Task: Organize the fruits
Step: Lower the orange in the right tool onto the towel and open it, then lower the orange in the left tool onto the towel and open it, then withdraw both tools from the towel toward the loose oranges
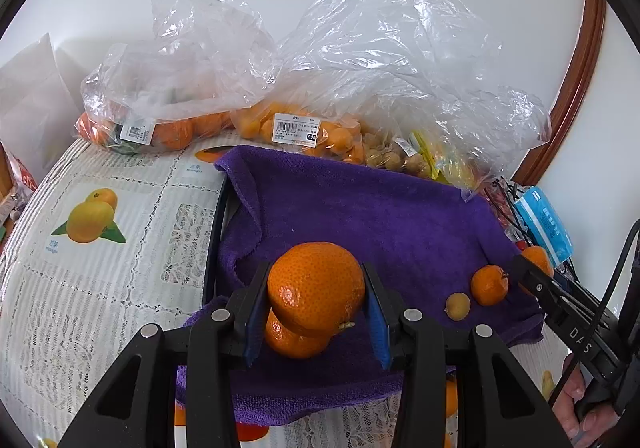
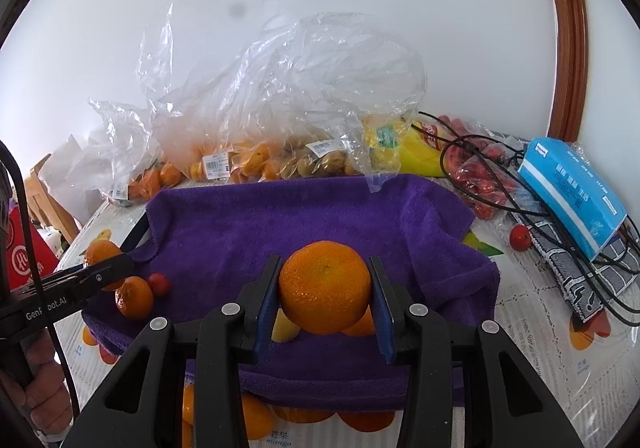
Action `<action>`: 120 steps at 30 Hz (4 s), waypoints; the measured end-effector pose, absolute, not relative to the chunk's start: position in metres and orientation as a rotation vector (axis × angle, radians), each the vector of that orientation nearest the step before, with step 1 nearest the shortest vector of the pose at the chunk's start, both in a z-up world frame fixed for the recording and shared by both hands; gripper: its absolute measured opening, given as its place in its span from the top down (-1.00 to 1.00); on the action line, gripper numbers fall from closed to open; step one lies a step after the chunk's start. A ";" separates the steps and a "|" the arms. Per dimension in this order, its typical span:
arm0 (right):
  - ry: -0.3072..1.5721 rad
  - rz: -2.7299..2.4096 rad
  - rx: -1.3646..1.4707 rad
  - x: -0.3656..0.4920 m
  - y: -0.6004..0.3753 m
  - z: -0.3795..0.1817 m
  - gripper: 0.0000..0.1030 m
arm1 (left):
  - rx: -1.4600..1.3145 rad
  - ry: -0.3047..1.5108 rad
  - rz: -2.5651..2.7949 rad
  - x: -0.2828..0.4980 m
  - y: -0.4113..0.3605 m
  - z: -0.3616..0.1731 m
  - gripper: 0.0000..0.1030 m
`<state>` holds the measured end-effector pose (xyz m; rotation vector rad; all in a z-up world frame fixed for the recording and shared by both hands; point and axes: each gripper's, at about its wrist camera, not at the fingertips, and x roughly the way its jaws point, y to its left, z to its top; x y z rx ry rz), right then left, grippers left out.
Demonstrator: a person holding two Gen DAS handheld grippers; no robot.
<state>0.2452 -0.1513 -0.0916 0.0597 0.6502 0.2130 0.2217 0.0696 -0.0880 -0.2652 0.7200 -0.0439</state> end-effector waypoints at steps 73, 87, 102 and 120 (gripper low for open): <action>0.683 0.147 -0.042 0.248 -0.142 -0.100 0.17 | -0.168 0.718 -0.088 0.218 0.044 -0.098 0.21; 0.672 0.137 -0.060 0.246 -0.144 -0.099 0.11 | -0.200 0.704 -0.092 0.217 0.051 -0.094 0.02; 0.658 0.141 -0.025 0.233 -0.145 -0.094 -0.09 | -0.207 0.693 -0.108 0.203 0.045 -0.088 0.01; 0.722 0.149 0.032 0.173 -0.139 -0.090 -0.10 | -0.228 0.697 -0.063 0.166 0.071 -0.092 0.01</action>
